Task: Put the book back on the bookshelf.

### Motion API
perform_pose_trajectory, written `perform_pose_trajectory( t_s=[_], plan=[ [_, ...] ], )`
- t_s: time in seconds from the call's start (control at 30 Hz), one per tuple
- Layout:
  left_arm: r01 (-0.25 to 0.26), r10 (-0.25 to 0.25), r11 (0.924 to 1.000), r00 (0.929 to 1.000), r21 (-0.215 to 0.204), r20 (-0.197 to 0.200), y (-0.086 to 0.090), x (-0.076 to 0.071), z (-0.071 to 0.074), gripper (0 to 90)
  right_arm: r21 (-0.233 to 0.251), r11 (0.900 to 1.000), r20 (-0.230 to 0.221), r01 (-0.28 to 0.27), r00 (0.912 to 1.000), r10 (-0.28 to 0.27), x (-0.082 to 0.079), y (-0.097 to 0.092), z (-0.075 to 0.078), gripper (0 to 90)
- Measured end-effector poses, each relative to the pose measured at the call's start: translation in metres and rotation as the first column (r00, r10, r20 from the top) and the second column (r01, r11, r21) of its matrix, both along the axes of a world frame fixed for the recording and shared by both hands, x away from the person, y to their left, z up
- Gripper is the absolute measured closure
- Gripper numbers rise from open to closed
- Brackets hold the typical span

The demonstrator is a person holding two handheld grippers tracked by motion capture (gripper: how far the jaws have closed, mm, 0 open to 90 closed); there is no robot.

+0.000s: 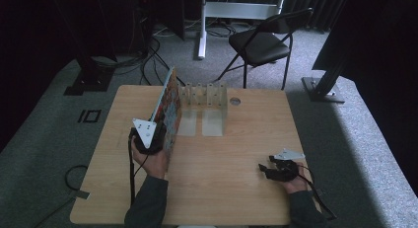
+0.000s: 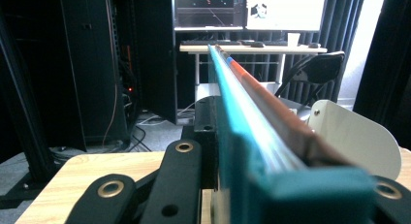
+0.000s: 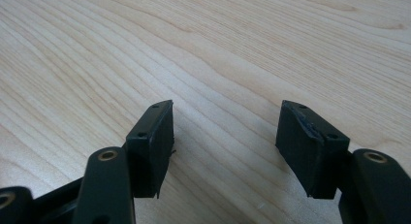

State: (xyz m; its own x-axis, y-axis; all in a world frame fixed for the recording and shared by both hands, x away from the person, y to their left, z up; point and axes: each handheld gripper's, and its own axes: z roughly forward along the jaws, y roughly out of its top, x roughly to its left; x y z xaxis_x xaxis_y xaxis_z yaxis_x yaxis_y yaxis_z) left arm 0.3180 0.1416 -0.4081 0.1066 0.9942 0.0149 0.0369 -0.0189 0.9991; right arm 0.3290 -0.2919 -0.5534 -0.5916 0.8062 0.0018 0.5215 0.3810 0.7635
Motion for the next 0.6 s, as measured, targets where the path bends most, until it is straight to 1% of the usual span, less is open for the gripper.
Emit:
perform_pose_trajectory(
  t_s=[0.33, 0.6],
  plan=[
    [-0.012, 0.012, 0.9999, 0.9999, -0.007, 0.005, -0.0012, 0.0039, -0.0008, 80.3, -0.001, 1.0, 0.0, -0.001, 1.0, 0.001, 0.0001, -0.0002, 0.0, 38.1],
    [-0.022, 0.022, 0.9997, 0.9997, -0.004, 0.008, -0.0037, 0.0069, -0.002, 80.3, 0.0, 1.0, 0.0, -0.002, 1.0, 0.002, 0.0002, -0.0004, 0.0, 38.1]
  ],
)
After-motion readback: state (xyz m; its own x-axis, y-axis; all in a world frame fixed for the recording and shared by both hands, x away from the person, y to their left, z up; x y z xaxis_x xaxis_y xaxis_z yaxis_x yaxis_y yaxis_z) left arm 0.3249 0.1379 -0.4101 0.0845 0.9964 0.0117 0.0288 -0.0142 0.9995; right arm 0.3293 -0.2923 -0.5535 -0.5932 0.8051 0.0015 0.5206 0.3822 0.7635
